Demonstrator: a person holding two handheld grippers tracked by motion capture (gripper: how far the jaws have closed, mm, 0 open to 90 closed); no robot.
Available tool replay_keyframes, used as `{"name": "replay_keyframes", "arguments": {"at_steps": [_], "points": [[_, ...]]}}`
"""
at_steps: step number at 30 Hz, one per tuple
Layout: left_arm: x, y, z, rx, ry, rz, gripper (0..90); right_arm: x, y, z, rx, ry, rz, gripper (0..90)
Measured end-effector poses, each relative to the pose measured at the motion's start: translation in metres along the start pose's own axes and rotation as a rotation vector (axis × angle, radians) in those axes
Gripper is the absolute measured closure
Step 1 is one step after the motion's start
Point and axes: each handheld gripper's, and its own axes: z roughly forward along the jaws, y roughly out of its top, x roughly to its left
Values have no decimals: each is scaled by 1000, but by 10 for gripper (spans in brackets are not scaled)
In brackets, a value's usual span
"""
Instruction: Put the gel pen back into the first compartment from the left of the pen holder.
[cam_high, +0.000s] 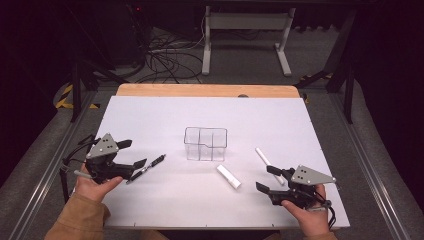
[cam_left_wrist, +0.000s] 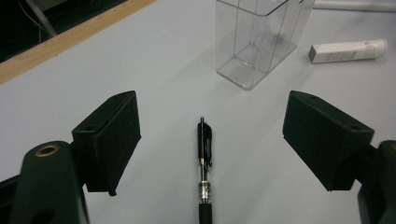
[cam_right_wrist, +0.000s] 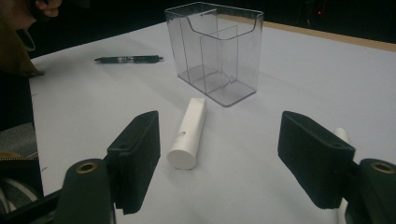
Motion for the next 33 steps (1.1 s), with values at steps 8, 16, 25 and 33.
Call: {"name": "replay_keyframes", "arguments": {"at_steps": [8,16,25,33], "points": [[3,-11,3,-1,-24,-80,200,1,0,1,7,2,-3,306],[5,-15,4,21,-31,-130,178,1,-1,1,5,3,-4,306],[2,-15,6,114,3,-82,213,1,-1,1,5,4,-4,305],[2,-15,11,217,22,-68,282,1,-1,1,6,5,-3,305]]}}
